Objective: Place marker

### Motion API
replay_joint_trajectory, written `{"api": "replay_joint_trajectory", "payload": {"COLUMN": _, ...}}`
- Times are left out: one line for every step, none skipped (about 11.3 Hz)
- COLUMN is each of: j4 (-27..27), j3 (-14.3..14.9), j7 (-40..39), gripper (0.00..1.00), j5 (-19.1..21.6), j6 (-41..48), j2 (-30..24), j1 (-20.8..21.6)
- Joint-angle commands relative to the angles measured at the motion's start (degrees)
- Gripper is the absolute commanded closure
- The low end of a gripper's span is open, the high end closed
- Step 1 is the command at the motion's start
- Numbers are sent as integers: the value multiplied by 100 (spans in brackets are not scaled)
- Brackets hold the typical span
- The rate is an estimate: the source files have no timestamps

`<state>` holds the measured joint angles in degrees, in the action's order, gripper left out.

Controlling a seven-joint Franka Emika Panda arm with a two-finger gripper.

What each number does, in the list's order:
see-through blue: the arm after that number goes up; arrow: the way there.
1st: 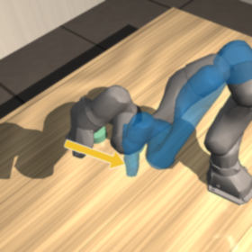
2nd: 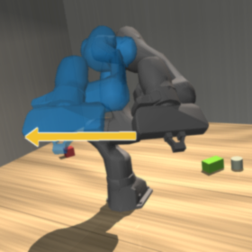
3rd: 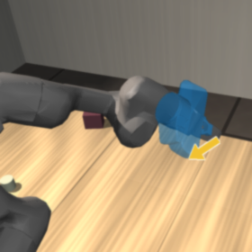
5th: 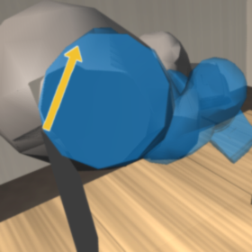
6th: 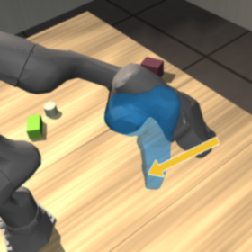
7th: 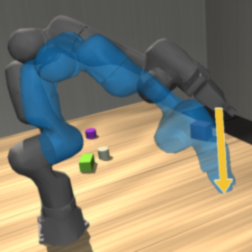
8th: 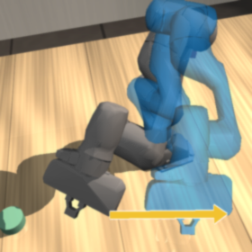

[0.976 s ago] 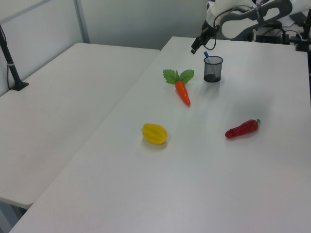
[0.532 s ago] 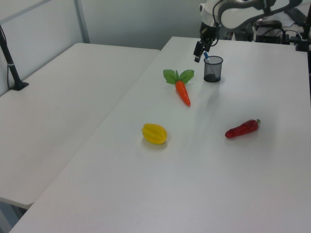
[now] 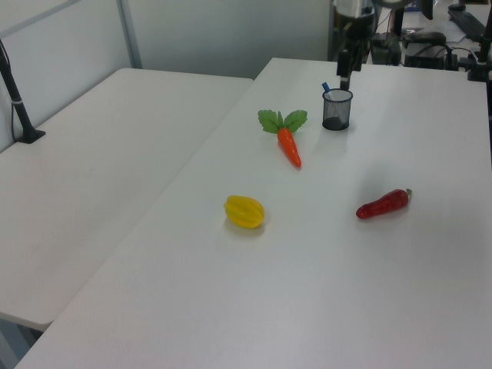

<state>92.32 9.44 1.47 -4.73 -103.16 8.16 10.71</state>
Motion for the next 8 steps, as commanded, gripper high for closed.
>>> {"api": "replay_joint_trajectory", "payload": {"j4": 646, "j3": 5, "j7": -428, "gripper": 0, "j5": 33, "j6": 540, "j2": -867, "j1": 1}}
{"api": "replay_joint_trajectory", "payload": {"j4": 699, "j3": -38, "j7": -428, "gripper": 0, "j5": 42, "j6": 638, "j2": -1034, "j1": -42}}
{"api": "replay_joint_trajectory", "payload": {"j4": 708, "j3": -38, "j7": -428, "gripper": 0, "j5": 42, "j6": 657, "j2": -1070, "j1": -60}}
{"api": "replay_joint_trajectory", "payload": {"j4": 717, "j3": -38, "j7": -420, "gripper": 0, "j5": 42, "j6": 639, "j2": -1062, "j1": -52}}
{"api": "replay_joint_trajectory", "payload": {"j4": 648, "j3": -12, "j7": -420, "gripper": 0, "j5": 42, "j6": 596, "j2": -984, "j1": -60}}
{"api": "replay_joint_trajectory", "payload": {"j4": 586, "j3": -12, "j7": -420, "gripper": 0, "j5": 42, "j6": 595, "j2": -931, "j1": -69}}
{"api": "replay_joint_trajectory", "payload": {"j4": 542, "j3": -3, "j7": -402, "gripper": 0, "j5": 42, "j6": 621, "j2": -869, "j1": -60}}
{"api": "replay_joint_trajectory", "payload": {"j4": 541, "j3": -3, "j7": -402, "gripper": 0, "j5": 42, "j6": 639, "j2": -860, "j1": -52}}
